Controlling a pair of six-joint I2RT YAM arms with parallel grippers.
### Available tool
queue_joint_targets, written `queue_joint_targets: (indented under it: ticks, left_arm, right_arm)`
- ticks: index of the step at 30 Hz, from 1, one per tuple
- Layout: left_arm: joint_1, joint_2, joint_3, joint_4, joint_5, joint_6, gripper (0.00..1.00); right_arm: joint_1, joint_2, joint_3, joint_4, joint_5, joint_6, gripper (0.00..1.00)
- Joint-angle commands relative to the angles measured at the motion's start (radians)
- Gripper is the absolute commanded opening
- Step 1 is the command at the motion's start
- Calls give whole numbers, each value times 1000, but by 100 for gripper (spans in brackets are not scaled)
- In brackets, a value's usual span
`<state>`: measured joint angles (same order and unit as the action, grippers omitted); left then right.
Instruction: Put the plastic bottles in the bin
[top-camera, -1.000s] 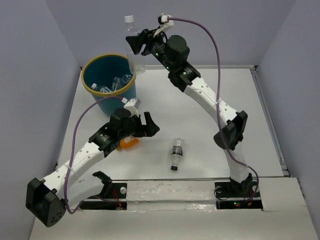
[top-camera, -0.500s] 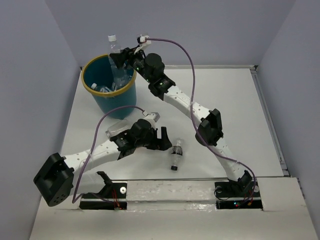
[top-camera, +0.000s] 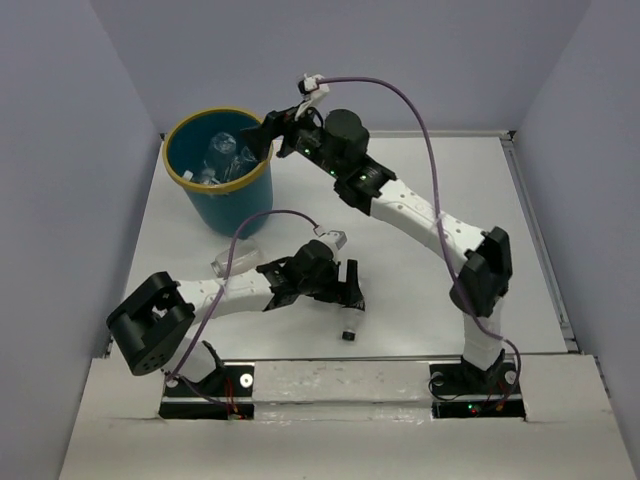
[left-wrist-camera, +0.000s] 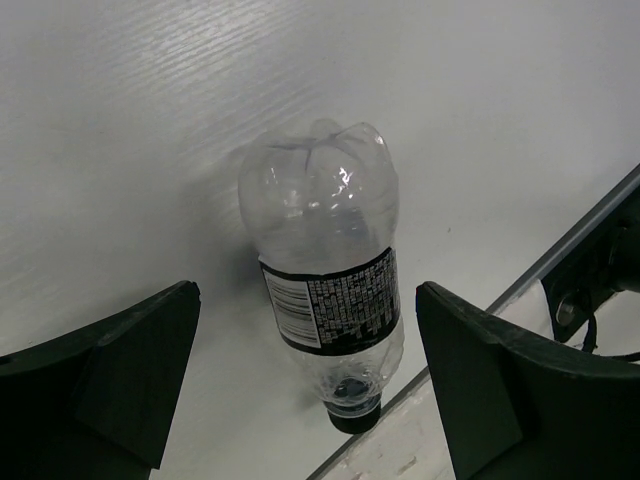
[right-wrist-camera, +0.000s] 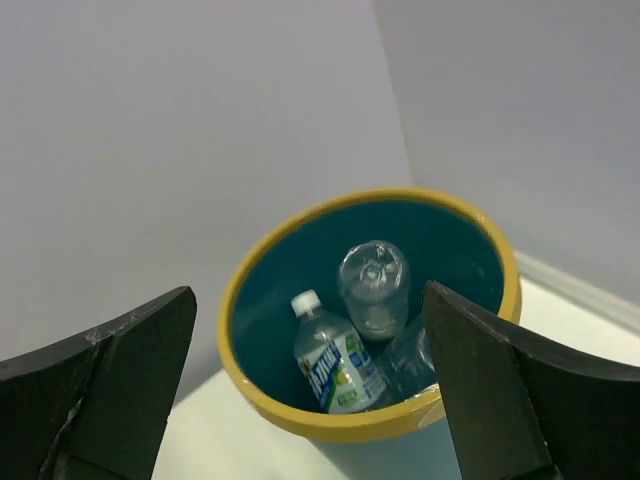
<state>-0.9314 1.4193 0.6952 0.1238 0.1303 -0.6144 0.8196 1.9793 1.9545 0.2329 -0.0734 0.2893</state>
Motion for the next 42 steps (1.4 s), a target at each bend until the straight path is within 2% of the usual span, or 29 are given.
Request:
queue_joint_targets:
  ticks: [1,3,6,7,9,10,13,17,20,24,30,34,35,36,38,42]
  left_arm:
    - [-23,82,131,-19,-47,28,99]
    - [-32,145,156,-26,-58,30,99]
    - [-50,211,199,-33,-80,25,99]
    - [-53,245,214,-39,-89,25,95]
    - [-55,268,224,-46,-103,24,87]
    - [-55,276,227,-50,-116,25,75]
    - [-57,261,253,-91,-164,39,56]
    - [-53,199,372,-203,-298,91,53]
    - [-35,146,467,-289,-389,152,53]
    - [41,84,666,-377,-458,223,53]
    - [227,-6,869,-377,-503,288,53]
    - [420,-59,921,-265,-500,318,54]
    - [495,-42,970,-276,-476,306,54]
    - [496,-42,992,-276,-462,306,54]
    - [607,-11,1035,-271,-446,294,55]
    - [785,50,1054,-241,-448,266,55]
  right_arm:
    - [6,-305,-259,57,29,-48,100]
    - [6,-400,-456,57,82,-61,100]
    - [6,-573,-638,49,193,-56,100]
    - [-5,-618,-746,42,207,-47,100]
    - [-5,-748,-850,34,250,-17,100]
    - [-5,-793,-943,22,262,-4,100]
    - [-5,-963,-1072,-22,311,42,98]
    - [-5,-1167,-1288,-72,369,97,96]
    - [-5,-1275,-1341,-125,383,131,95]
    - [-5,-1327,-1381,-168,350,177,93]
    - [-5,-1331,-1408,-168,325,174,92]
    - [-5,-1245,-1410,-146,242,171,91]
    - [-5,-1213,-1418,-109,200,171,91]
    - [-5,-1212,-1422,-86,178,171,91]
    - [-5,-1148,-1427,-15,129,175,91]
    - [-5,-1012,-1387,26,20,183,91]
